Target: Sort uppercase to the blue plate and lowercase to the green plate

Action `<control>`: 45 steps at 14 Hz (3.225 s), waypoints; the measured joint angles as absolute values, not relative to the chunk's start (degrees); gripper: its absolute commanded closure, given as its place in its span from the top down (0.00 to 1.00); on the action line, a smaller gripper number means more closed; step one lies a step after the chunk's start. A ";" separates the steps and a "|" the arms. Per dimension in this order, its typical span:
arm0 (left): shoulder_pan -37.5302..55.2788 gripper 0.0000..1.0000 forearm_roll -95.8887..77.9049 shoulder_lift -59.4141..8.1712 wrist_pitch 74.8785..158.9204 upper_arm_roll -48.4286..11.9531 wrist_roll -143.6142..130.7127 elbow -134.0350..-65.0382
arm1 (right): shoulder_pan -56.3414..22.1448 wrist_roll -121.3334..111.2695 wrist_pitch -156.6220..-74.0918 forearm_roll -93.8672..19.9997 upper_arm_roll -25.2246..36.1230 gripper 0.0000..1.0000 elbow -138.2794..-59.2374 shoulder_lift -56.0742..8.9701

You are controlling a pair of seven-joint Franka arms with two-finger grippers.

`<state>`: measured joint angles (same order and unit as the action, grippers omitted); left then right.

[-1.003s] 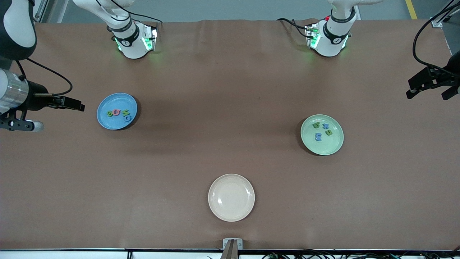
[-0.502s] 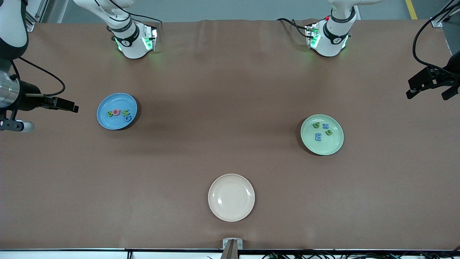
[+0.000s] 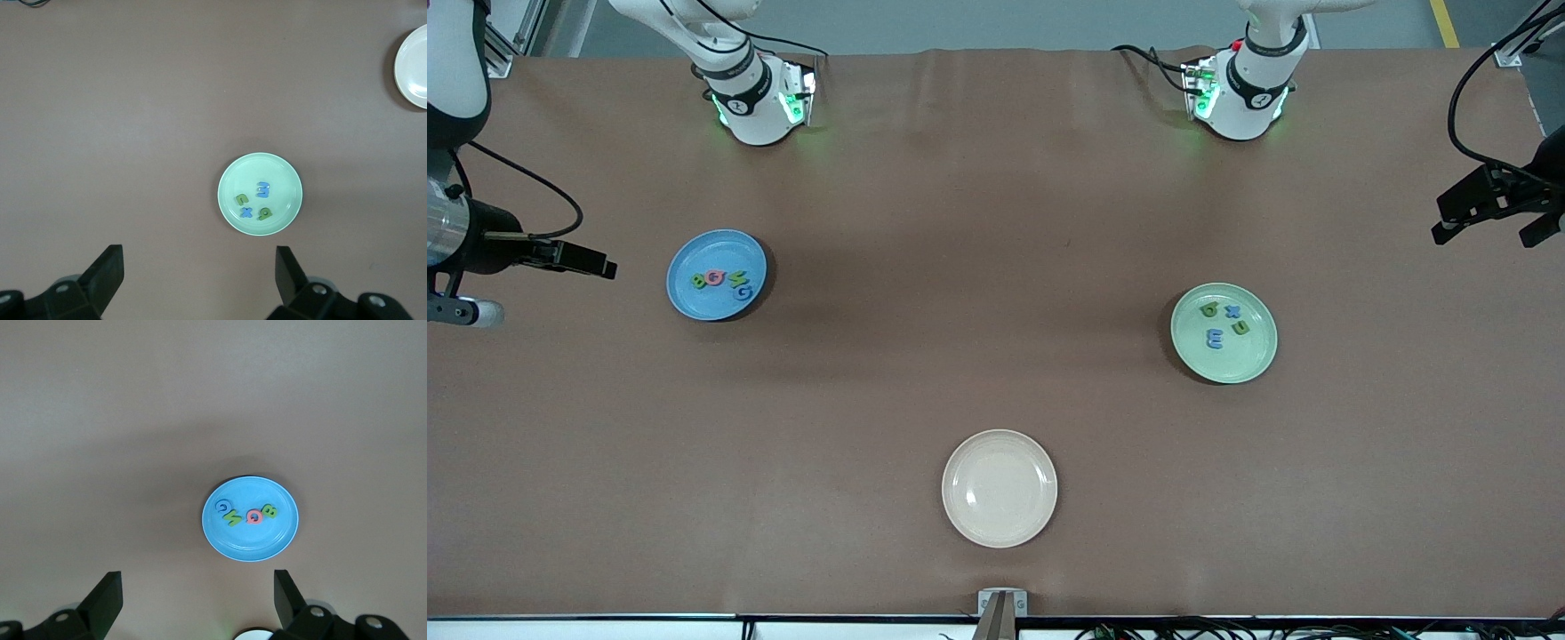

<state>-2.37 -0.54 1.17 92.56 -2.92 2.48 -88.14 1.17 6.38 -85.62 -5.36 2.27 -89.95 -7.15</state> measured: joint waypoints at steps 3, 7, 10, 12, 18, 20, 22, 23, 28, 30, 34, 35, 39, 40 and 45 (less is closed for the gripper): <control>-2.37 1.00 -0.54 1.17 92.56 -2.92 2.48 -88.14 | 1.17 6.38 -85.62 -5.36 2.30 1.00 -89.97 -7.15; -2.37 1.00 -0.54 1.17 92.56 -2.92 2.48 -88.14 | 1.17 6.38 -85.62 -5.34 2.32 1.00 -89.98 -7.15; -2.37 1.00 -0.54 1.17 92.56 -2.92 2.48 -88.14 | 1.17 6.38 -85.63 -5.32 2.32 1.00 -89.98 -7.15; -2.38 1.00 -0.54 1.17 92.56 -2.92 2.48 -88.14 | 1.17 6.38 -85.68 -5.07 2.32 1.00 -89.98 -7.15; -2.41 1.00 -0.54 1.17 92.56 -2.87 2.48 -88.14 | 1.05 6.32 -88.54 -1.81 1.71 1.00 -88.56 -7.05; -2.43 1.00 -0.54 1.17 92.56 -2.84 2.48 -88.14 | 1.06 6.32 -88.09 -1.45 1.76 1.00 -86.32 -6.92; -2.43 1.00 -0.54 1.17 92.56 -2.84 2.48 -88.14 | 1.08 6.32 -87.75 -1.28 1.82 1.00 -85.20 -6.72; -2.43 1.00 -0.54 1.17 92.56 -2.84 2.48 -88.14 | 1.09 6.32 -87.74 -1.26 1.83 1.00 -85.03 -6.69; -2.43 1.00 -0.54 1.17 92.56 -2.83 2.48 -88.14 | 1.07 6.34 -86.38 -1.27 1.74 1.00 -85.01 -6.70; -2.43 1.00 -0.54 1.17 92.56 -2.83 2.48 -88.14 | 0.72 6.33 -84.97 -1.28 1.46 1.00 -85.02 -6.70; -2.43 1.00 -0.54 1.17 92.56 -2.83 2.48 -88.14 | 0.00 5.01 -84.44 -1.28 1.23 1.00 -85.16 -6.71; -2.43 1.00 -0.54 1.17 92.56 -2.83 2.48 -88.14 | 0.00 4.36 -84.44 -1.28 1.25 1.00 -85.16 -6.71; -2.43 1.00 -0.54 1.17 92.56 -2.83 2.48 -88.14 | 0.08 -0.18 -84.43 -1.28 1.34 1.00 -85.10 -6.68; -2.43 1.00 -0.54 1.17 92.56 -2.83 2.48 -88.14 | 0.16 -0.77 -84.42 -1.28 1.38 1.00 -85.02 -6.56; -2.43 1.00 -0.54 1.17 92.56 -2.83 2.48 -88.13 | 0.22 -1.42 -83.11 -1.67 1.42 1.00 -85.07 -2.63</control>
